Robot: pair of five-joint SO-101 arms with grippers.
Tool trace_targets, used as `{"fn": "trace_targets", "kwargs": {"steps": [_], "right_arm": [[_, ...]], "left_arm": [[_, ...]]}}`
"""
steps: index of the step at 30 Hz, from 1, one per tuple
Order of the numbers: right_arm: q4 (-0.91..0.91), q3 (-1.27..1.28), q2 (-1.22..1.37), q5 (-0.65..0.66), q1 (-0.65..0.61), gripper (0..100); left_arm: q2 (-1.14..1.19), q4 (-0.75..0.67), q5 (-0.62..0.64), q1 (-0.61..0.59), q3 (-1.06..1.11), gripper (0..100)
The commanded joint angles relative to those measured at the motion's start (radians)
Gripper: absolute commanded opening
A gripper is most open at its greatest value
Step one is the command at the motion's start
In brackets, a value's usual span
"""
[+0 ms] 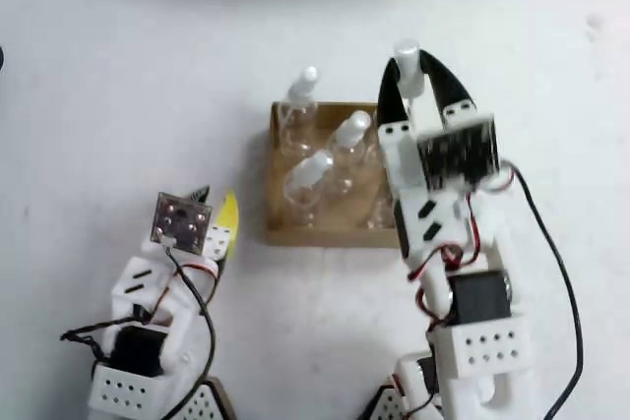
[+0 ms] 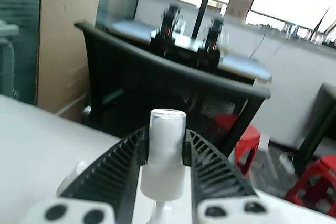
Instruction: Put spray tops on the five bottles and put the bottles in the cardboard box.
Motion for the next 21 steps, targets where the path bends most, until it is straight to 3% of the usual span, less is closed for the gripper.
{"fn": "trace_targets", "kwargs": {"steps": [1,21], "right_arm": [[-0.213,0.147,-0.124,0.015,-0.007,1.5],[-0.249,0.267,-0.140,0.017,-0.001,1.5]], "left_arm": [[-0.007,-0.003,-0.012,0.012,0.000,10],[-0.007,-0.002,-0.012,0.012,0.000,10]]}}
